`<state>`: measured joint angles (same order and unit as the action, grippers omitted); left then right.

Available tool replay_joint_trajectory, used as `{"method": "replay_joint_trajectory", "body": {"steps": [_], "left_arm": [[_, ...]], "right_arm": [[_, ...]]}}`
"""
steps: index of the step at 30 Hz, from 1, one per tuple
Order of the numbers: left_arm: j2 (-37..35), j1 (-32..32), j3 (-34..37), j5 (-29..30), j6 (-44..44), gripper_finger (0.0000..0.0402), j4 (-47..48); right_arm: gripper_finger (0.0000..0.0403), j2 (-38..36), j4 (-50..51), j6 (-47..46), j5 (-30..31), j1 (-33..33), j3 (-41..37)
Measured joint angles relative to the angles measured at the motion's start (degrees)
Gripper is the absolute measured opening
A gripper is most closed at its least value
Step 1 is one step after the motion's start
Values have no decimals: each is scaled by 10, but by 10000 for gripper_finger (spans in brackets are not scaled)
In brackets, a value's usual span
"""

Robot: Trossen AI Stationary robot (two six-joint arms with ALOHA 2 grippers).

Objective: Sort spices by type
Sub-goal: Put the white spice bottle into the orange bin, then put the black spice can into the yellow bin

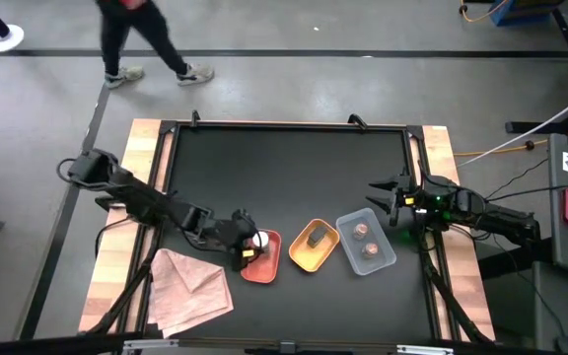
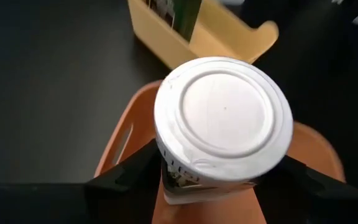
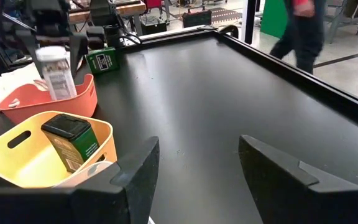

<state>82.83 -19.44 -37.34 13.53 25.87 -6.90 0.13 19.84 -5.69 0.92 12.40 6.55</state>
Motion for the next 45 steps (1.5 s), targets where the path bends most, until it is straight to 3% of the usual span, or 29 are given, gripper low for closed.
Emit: {"method": "replay_joint_trajectory", "body": {"steps": [7,16,24,34,45], "left_arm": [[35,0,0,7,16,201,-7],[39,0,0,6,94,240,-2],[36,0,-1,6,110,263,0],[-25,0,-4,-24,115,265,36],[-153,1,-4,-33,190,265,198]], "right_arm": [[221,0,0,0,0,0,0],[221,0,0,0,0,0,0],[221,0,0,0,0,0,0],[221,0,0,0,0,0,0],[221,0,0,0,-1,0,0]]}}
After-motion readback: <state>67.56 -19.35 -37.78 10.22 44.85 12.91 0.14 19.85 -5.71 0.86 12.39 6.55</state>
